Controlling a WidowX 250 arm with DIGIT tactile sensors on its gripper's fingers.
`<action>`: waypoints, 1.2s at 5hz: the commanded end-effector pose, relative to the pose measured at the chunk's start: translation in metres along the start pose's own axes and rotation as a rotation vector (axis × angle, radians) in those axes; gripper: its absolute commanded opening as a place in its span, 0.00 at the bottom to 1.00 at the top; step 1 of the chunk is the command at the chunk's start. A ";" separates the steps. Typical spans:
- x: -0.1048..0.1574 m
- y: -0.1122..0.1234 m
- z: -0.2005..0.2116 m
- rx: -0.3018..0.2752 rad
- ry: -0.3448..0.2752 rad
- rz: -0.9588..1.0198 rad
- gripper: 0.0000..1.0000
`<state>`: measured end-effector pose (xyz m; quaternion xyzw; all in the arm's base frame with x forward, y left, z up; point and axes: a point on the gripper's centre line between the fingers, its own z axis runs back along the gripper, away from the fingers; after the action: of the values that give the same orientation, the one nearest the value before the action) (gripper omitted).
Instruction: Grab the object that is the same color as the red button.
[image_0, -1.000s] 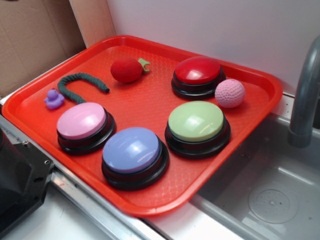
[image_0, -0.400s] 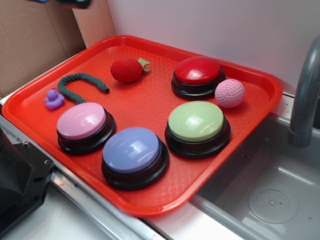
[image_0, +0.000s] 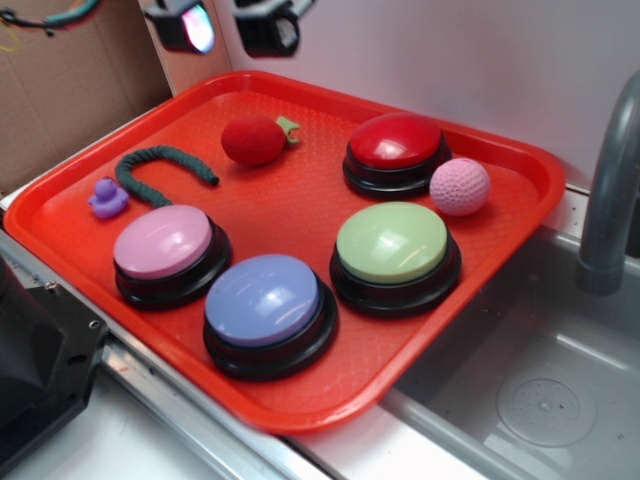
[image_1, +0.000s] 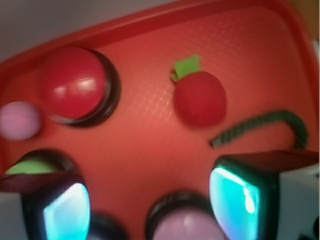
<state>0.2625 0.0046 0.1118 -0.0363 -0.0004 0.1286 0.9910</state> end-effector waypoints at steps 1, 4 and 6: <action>0.039 0.030 -0.044 0.059 -0.024 -0.102 1.00; 0.034 0.053 -0.061 0.113 0.008 -0.157 0.00; 0.034 0.051 -0.062 0.134 0.000 -0.155 0.00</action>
<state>0.2787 0.0578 0.0340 0.0290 0.0286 0.0593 0.9974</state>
